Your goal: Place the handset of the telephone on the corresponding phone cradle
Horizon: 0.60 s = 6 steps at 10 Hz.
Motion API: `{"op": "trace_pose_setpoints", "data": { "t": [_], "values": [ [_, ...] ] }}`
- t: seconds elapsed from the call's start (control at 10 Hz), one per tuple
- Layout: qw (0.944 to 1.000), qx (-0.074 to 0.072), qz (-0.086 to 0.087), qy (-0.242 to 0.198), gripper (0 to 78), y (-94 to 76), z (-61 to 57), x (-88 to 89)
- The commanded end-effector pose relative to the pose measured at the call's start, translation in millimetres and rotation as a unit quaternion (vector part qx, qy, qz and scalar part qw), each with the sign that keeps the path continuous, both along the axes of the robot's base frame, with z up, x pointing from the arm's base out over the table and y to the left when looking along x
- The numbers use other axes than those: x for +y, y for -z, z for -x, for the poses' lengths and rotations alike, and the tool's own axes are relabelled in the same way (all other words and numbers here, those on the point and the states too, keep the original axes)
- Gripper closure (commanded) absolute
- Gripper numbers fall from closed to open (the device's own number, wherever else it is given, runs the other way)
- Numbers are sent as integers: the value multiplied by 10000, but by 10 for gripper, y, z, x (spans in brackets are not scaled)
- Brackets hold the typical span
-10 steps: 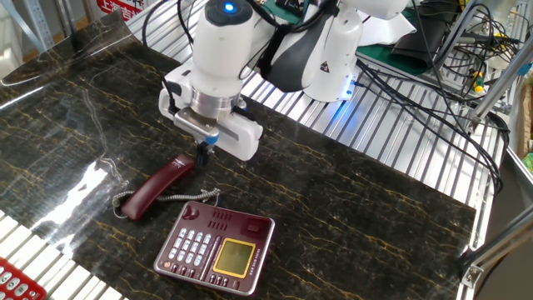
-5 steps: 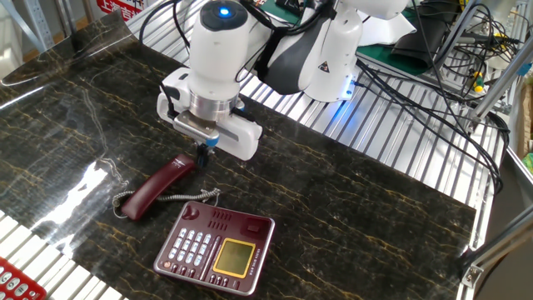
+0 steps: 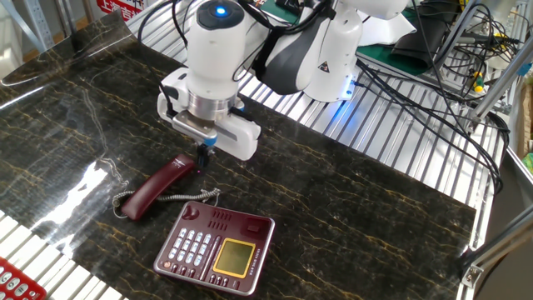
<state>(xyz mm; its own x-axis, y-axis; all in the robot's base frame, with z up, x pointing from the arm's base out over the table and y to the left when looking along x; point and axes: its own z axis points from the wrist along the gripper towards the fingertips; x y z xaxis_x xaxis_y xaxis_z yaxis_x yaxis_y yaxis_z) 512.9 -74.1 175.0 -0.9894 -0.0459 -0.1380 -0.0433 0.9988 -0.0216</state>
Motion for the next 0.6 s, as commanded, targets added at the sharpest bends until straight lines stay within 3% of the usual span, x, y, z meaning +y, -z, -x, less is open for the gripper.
{"op": "trace_pose_setpoints", "data": {
  "t": [0.1,0.3,0.6],
  "values": [
    [9999,-110,23,-12,776,31,-40,3],
    [9998,-113,112,75,776,83,-104,0],
    [9998,-99,93,177,776,24,-186,-76]
  ]
}}
